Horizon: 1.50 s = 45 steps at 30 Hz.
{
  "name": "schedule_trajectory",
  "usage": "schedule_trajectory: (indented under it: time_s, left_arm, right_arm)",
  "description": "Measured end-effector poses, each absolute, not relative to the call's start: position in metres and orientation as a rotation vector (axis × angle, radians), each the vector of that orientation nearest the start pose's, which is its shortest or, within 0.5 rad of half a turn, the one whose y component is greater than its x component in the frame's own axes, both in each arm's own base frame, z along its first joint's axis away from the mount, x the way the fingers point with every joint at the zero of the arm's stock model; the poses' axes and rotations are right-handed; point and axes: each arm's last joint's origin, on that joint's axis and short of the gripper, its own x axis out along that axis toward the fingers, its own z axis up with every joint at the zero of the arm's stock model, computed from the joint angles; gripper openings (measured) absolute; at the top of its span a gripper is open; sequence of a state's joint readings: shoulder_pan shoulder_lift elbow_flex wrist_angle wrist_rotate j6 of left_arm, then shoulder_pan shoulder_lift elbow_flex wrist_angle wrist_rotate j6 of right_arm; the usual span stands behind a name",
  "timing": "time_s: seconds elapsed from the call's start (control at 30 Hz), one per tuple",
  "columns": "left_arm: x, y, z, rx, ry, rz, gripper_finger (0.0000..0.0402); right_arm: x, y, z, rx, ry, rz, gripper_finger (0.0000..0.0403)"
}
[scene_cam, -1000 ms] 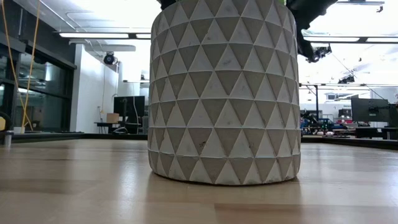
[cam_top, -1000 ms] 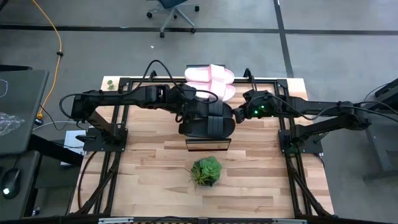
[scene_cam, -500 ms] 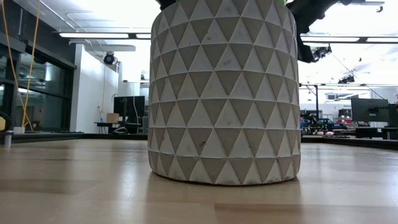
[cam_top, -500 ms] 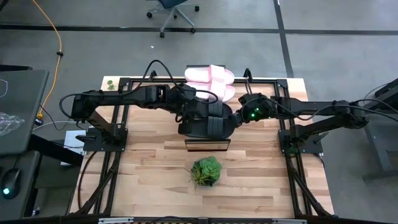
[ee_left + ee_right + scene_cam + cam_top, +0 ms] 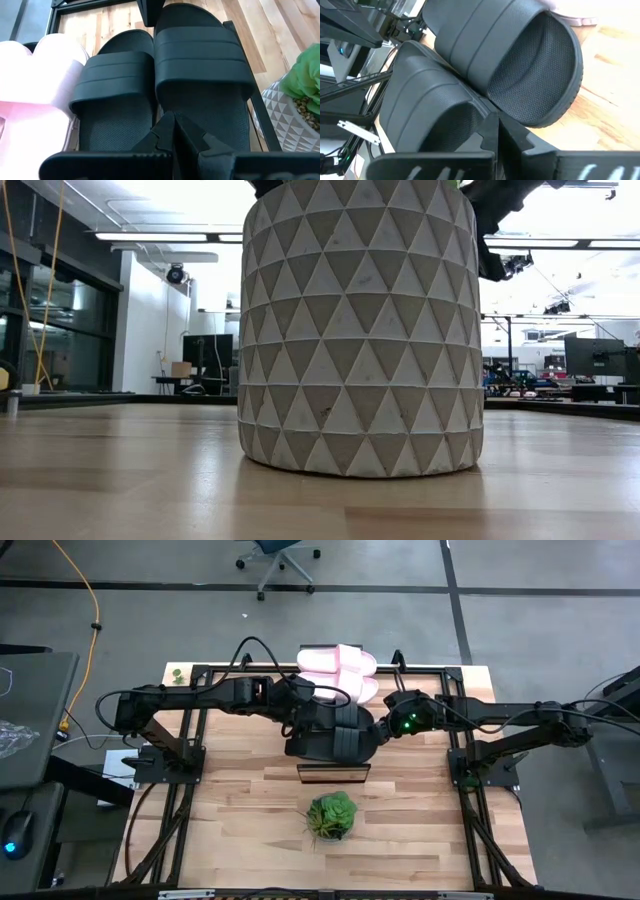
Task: Pick and place slides into the shelf
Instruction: Put the black slide on the shelf
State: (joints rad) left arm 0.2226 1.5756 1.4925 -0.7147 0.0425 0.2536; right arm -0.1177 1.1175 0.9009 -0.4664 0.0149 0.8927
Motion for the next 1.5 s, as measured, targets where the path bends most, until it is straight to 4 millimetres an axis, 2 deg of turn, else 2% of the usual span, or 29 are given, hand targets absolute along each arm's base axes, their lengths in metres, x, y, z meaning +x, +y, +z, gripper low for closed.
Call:
schedule_trajectory:
  time_s: [0.43, 0.67, 0.83, 1.2, 1.5]
  left_arm:
    - [0.328, 0.073, 0.337, 0.134, 0.826, 0.067, 0.0000]
    - [0.328, 0.073, 0.337, 0.134, 0.826, 0.067, 0.0000]
    - [0.328, 0.073, 0.337, 0.135, 0.825, 0.067, 0.0000]
    - [0.328, 0.073, 0.337, 0.134, 0.825, 0.067, 0.0000]
    - [0.329, 0.072, 0.334, 0.111, 0.818, 0.021, 0.0000]
  right_arm:
    - [0.231, -0.030, 0.289, 0.875, 0.525, -0.446, 0.0000]
    - [0.226, -0.029, 0.284, 0.890, 0.614, -0.441, 0.0000]
    - [0.230, -0.030, 0.293, 0.871, 0.512, -0.411, 0.0000]
    - [0.230, -0.026, 0.291, 0.878, 0.556, -0.353, 0.0000]
    - [0.233, -0.026, 0.282, 0.872, 0.638, -0.353, 0.0000]
